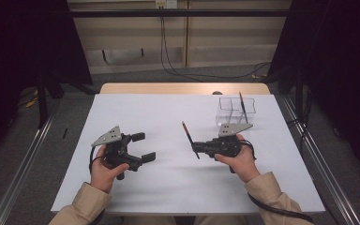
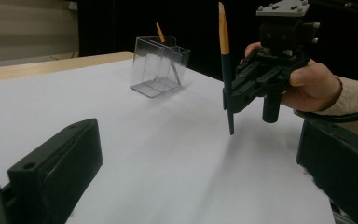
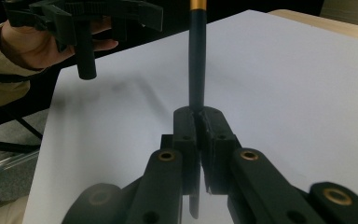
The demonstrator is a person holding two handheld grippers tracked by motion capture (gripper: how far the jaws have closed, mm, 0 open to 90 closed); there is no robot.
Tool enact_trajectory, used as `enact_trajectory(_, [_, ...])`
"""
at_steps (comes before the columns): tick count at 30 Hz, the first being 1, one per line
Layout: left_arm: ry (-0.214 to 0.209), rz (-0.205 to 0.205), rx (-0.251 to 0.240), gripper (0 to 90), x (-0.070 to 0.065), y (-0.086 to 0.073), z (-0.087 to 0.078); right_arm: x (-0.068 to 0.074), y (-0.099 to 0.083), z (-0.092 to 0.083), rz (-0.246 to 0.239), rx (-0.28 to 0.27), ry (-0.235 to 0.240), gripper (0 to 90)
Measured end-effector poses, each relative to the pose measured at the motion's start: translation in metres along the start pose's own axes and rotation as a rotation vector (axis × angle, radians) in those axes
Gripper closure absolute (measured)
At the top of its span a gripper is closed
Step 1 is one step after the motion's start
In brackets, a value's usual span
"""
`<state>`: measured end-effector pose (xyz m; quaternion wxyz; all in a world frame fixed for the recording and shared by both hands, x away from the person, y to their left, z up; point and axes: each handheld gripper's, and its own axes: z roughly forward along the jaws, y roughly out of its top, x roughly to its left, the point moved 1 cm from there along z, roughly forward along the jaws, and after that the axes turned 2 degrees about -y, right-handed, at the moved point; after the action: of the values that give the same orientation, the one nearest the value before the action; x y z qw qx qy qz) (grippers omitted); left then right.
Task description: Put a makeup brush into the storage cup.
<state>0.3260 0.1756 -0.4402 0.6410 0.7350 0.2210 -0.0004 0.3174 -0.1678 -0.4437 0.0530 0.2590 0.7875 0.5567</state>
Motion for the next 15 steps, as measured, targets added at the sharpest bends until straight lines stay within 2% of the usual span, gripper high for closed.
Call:
enact_trajectory(2, [-0.012, -0.019, -0.008, 0.0, 0.000, 0.000, 0.004, 0.000, 0.000, 0.001, 0.004, -0.005, 0.000, 85.5])
enact_trajectory(6, [-0.029, -0.026, -0.010, 2.7, -0.002, 0.000, 0.013, 0.001, 0.000, 0.003, 0.005, -0.006, 0.004, 85.5])
enact_trajectory(11, [-0.051, -0.015, -0.026, 8.9, -0.006, 0.000, 0.022, 0.004, 0.002, 0.006, -0.004, -0.012, 0.009, 85.5])
enact_trajectory(15, [-0.080, -0.006, -0.045, 19.7, -0.009, 0.002, 0.030, 0.005, 0.003, 0.007, -0.007, -0.016, 0.009, 85.5])
